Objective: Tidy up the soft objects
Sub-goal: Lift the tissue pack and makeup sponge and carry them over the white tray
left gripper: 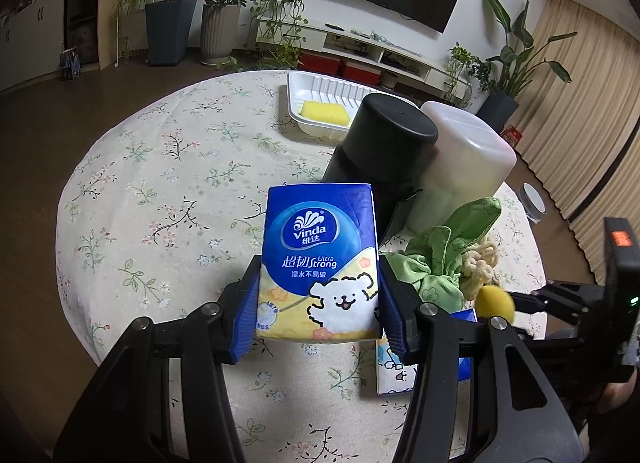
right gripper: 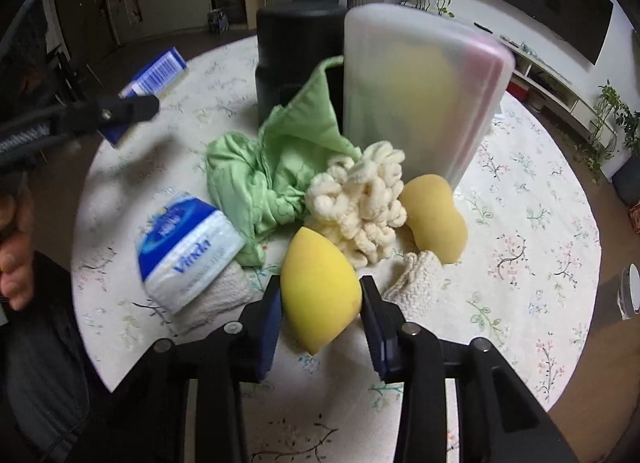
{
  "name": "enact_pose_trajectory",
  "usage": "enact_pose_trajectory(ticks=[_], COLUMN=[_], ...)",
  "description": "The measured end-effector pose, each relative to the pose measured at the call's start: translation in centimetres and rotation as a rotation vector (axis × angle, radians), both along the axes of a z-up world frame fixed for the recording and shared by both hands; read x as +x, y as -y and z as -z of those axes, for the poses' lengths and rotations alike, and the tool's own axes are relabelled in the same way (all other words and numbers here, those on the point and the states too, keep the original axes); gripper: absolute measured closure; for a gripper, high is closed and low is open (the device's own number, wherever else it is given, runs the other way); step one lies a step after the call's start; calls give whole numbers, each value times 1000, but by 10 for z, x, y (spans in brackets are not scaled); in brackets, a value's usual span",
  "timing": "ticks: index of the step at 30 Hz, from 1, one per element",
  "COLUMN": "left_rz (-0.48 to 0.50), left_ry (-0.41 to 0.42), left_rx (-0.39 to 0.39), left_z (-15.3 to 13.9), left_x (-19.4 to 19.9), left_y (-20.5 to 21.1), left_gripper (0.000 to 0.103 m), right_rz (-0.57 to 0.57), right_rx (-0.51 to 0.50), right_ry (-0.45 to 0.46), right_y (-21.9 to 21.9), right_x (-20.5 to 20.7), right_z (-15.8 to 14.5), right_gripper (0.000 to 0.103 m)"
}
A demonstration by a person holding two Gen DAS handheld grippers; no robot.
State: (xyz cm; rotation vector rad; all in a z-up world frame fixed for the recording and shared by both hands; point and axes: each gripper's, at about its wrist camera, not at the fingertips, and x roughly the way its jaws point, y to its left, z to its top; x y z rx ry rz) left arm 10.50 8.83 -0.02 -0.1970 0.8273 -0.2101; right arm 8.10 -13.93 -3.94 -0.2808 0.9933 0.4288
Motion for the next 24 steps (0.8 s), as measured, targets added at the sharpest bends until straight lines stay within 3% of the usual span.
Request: enact_pose_trajectory(ticks=[2,8,10,17,24], left_rz=[8,20,20,-1,-32], left_ry=[2,11,15,50,81], left_rx=[2,7,12,66,135], left_z=[0,-6,-8,-32,-63], left_x=[0,-2,-2,21,81], left_y=[2,5,4,-18,-52], left_gripper=[53,53,53,53,53], right_rz=[3,27,40,136,296], right_rx=[37,300,344,260,174], right_ry=[3,-46,-39,34,74], right_y=[4,25,33,85,170], right_x=[-3,-3,-1,32,106], right_z=[-11,-48,-57,-78,-87], right_gripper=[64,64,64,64,64])
